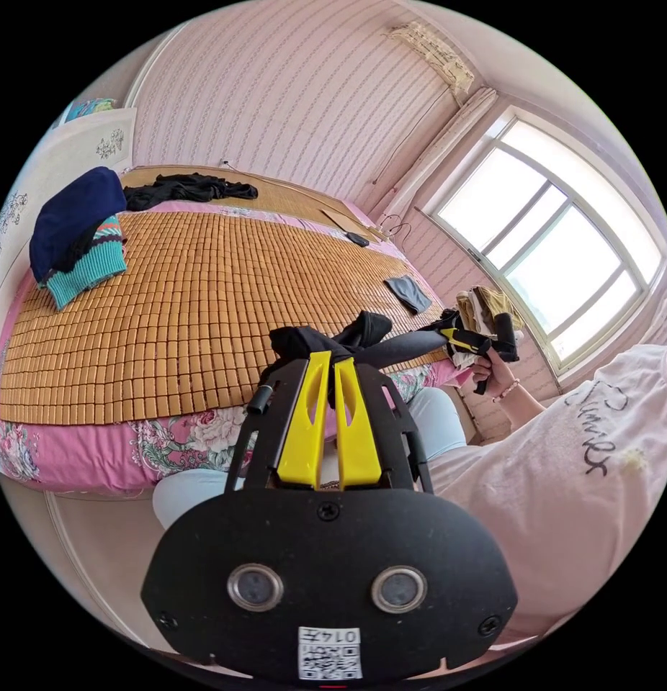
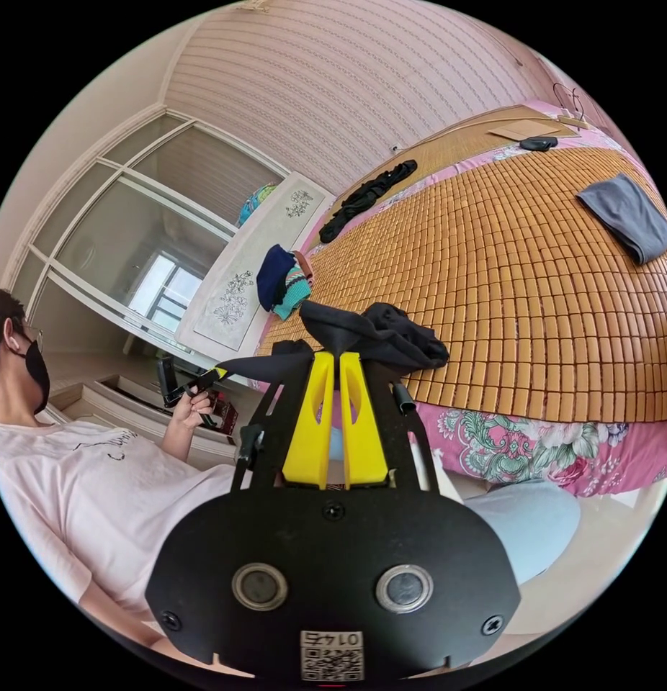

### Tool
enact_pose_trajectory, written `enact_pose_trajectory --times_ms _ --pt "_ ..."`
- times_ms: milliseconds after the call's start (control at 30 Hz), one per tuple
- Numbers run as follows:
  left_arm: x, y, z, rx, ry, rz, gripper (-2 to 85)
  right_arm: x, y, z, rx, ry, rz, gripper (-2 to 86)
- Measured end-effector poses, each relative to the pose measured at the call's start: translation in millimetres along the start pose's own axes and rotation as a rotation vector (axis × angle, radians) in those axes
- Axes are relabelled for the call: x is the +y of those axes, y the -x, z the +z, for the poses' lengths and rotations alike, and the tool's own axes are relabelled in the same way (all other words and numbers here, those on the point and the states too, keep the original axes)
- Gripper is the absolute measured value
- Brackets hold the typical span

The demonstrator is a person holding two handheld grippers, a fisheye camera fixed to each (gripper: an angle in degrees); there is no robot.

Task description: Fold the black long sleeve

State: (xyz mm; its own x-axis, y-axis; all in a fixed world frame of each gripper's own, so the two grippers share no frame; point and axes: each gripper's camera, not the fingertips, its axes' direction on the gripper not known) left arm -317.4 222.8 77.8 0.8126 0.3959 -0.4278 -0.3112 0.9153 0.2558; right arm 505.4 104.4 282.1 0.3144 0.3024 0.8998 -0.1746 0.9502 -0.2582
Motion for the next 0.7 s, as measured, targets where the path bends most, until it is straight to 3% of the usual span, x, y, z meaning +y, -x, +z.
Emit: enact_pose_trajectory --times_ms 700 --pt "5.1 26.3 -3.1 -0.007 -0.075 -0.114 -1.0 -28.7 32.8 51.5 0.004 0.111 0.002 0.6"
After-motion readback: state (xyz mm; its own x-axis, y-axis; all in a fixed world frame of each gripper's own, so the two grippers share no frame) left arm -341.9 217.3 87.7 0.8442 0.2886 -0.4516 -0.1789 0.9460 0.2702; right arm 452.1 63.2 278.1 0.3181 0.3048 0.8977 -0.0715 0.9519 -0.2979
